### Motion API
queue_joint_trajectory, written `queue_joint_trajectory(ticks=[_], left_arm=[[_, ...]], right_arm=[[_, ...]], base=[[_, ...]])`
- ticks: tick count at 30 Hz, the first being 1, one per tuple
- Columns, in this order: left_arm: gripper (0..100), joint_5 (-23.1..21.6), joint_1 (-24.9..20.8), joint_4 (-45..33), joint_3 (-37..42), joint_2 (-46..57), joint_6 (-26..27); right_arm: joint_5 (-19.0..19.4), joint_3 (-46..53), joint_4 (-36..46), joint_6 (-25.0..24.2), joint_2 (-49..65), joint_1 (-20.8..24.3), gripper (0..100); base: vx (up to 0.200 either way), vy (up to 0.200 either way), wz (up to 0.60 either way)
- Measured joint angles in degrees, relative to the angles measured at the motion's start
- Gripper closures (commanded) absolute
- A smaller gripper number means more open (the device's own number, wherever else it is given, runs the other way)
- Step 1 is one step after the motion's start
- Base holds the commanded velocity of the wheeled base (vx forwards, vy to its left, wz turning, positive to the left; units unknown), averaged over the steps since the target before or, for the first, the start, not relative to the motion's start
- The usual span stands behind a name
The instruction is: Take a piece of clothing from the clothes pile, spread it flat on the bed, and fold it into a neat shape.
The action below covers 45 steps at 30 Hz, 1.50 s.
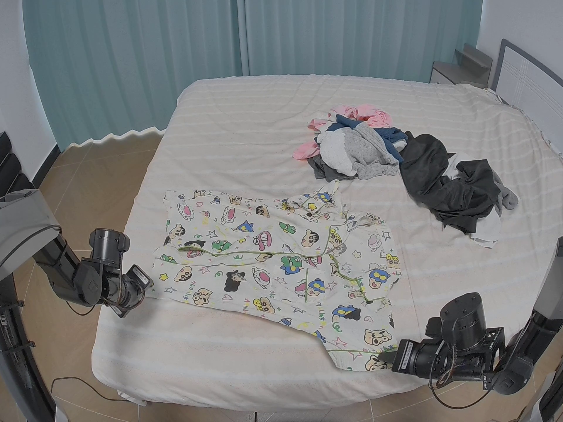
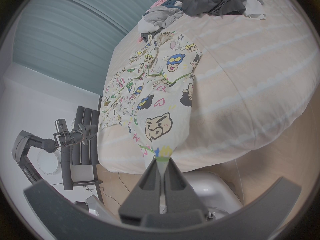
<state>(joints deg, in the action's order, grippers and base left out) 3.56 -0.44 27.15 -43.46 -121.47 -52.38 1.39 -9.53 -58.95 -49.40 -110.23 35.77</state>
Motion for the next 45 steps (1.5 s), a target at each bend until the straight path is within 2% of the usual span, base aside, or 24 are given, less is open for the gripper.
queue_joint_trajectory(ticks=[5, 11, 19, 24, 28, 32, 33, 45], left_arm=[[0, -1.29, 0.85, 3.15, -1.9, -0.89, 1.06], [0, -6.73, 1.62, 8.09, -2.84, -3.51, 7.89], [0, -8.48, 2.15, 10.24, -3.93, -8.28, 13.68], [0, -9.46, 2.61, 12.62, -4.67, -10.34, 13.98], [0, -12.47, 2.67, 13.71, -4.55, -10.95, 12.7], [0, -12.91, 2.5, 13.96, -4.44, -11.06, 12.01], [100, -12.92, 2.5, 14.01, -4.44, -11.08, 11.98], [100, -12.56, 2.74, 13.76, -4.04, -10.78, 12.31]], right_arm=[[0.02, 0.04, 0.0, 0.0, -0.11, 0.0, 100], [-0.05, 0.02, 0.02, 0.05, -0.05, 0.04, 100], [-0.05, -0.02, 0.0, 0.0, 0.09, 0.17, 100], [-0.02, -0.11, 0.0, 0.02, 0.06, 0.34, 100], [-0.02, -0.13, 0.0, 0.0, 0.0, 0.41, 100], [0.0, -0.13, 0.0, 0.0, -0.05, 0.37, 100], [-0.02, -0.16, 0.02, 0.0, -0.07, 0.37, 100], [-0.05, -0.05, 0.0, 0.0, -0.2, 0.3, 100]], base=[[0.0, 0.0, 0.0], [0.0, 0.0, 0.0], [0.0, 0.0, 0.0], [0.0, 0.0, 0.0], [0.0, 0.0, 0.0], [0.0, 0.0, 0.0], [0.0, 0.0, 0.0], [0.0, 0.0, 0.0]])
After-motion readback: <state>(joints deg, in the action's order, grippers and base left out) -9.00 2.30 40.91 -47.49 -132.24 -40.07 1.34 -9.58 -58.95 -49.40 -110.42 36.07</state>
